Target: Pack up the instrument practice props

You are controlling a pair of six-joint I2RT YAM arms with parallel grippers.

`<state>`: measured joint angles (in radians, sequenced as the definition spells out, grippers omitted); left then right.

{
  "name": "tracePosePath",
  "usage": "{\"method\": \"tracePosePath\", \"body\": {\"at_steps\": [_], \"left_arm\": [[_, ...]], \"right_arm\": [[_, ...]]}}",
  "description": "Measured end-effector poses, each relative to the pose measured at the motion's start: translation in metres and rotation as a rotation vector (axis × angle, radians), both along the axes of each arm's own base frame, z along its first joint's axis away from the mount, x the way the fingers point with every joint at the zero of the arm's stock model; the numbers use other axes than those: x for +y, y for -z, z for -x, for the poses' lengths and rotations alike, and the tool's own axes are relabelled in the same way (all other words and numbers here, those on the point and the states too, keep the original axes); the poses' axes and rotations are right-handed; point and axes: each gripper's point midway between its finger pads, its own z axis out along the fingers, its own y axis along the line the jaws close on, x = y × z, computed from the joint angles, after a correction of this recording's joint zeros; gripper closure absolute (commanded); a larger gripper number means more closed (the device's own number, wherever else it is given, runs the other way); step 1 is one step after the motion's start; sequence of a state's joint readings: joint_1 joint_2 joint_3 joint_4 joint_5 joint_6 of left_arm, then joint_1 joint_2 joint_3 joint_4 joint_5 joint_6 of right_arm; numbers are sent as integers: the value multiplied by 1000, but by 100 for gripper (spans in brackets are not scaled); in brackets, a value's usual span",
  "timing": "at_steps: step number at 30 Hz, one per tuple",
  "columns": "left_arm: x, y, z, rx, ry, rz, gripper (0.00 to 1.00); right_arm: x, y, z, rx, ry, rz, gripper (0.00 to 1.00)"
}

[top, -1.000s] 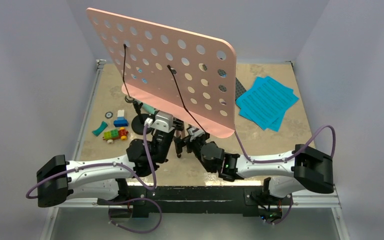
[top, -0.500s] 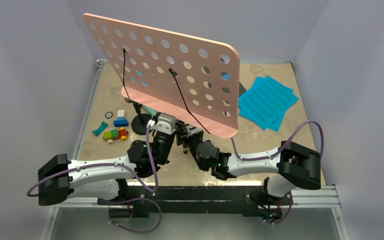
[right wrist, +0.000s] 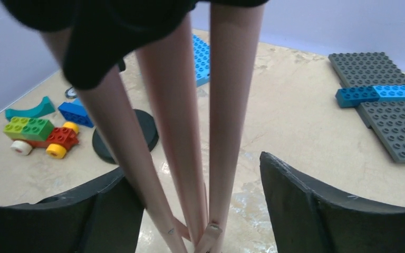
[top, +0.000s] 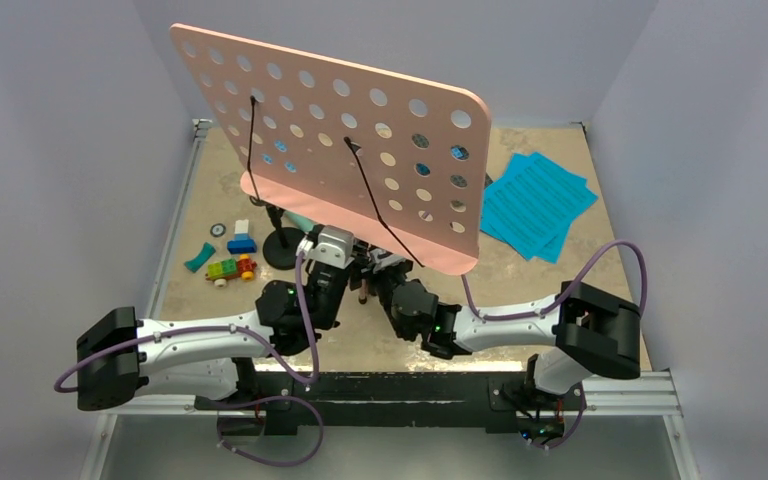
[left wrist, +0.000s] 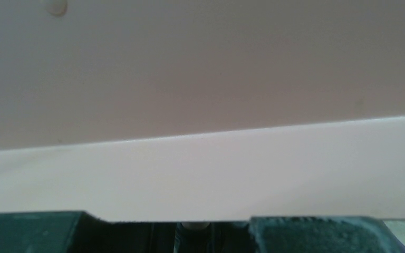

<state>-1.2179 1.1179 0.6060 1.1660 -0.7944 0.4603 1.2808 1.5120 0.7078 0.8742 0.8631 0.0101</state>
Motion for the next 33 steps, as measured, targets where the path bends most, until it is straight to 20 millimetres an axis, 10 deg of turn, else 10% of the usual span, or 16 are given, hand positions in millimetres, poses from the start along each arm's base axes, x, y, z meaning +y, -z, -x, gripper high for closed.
{"method": "tracePosePath", "body": {"at_steps": [4,11,33], "left_arm": [[-1,1,0,0,0,-7,100],[-2,1,-1,1,-2,-8,100],[-15,-4,5,86,50,-7,100]], "right_arm": [[-4,-1,-6,-4,24,5,31],[7,0,-4,15,-47,-26,100],[-11,-3,39,159,-333,56,100]]}}
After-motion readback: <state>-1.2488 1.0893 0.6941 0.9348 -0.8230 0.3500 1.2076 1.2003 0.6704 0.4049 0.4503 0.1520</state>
